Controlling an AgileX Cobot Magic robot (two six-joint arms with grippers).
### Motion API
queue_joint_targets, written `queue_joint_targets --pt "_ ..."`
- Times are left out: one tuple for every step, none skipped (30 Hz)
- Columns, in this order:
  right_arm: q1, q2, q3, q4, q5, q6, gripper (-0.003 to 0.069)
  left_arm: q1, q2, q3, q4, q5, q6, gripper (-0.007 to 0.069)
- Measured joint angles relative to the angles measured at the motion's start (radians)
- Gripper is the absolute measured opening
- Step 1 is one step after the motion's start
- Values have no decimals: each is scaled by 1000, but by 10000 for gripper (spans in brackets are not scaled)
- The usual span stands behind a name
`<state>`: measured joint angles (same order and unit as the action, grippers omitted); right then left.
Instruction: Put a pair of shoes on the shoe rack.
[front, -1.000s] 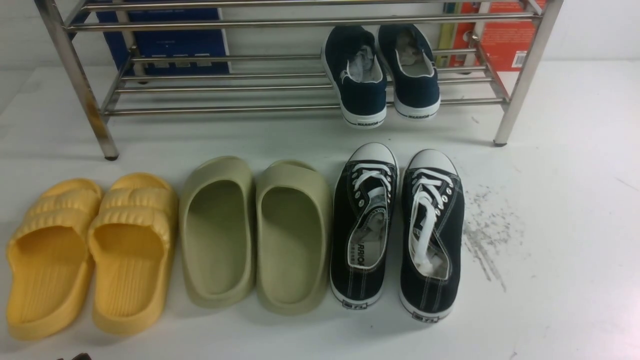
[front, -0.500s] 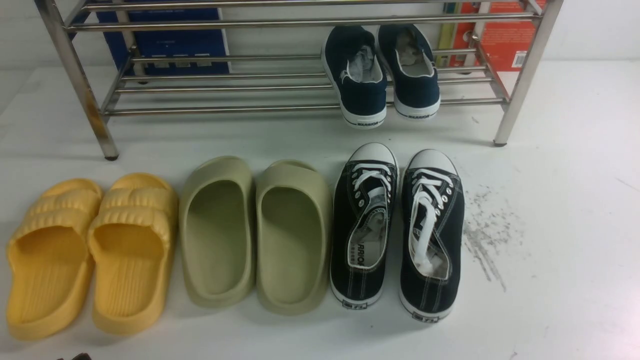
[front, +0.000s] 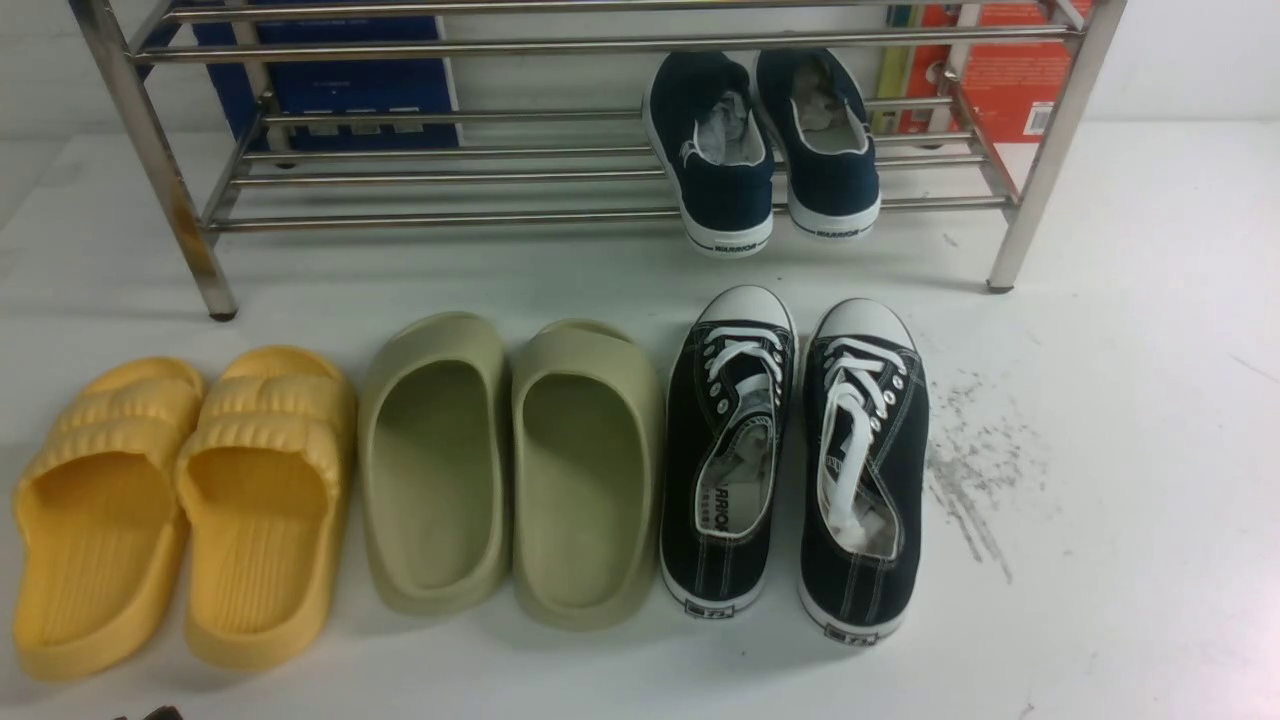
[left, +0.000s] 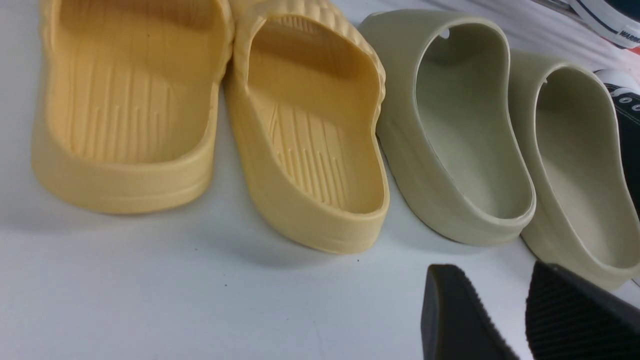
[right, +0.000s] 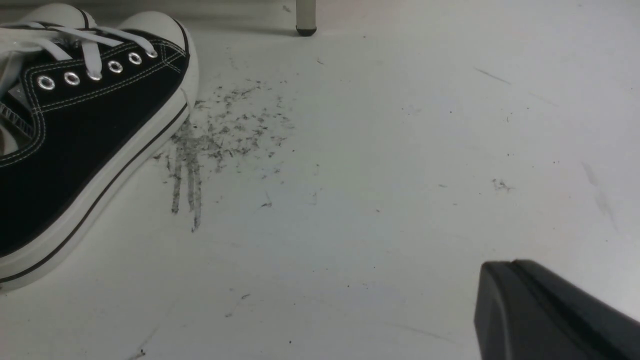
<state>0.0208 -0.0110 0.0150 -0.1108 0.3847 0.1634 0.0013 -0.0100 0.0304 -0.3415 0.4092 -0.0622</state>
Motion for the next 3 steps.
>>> queue_joint_targets --pt "0 0 0 0 0 0 4 0 0 0 0 0 0 239" --pt "0 0 0 0 0 0 4 0 0 0 0 0 0 239" --pt "0 0 0 0 0 0 4 0 0 0 0 0 0 239"
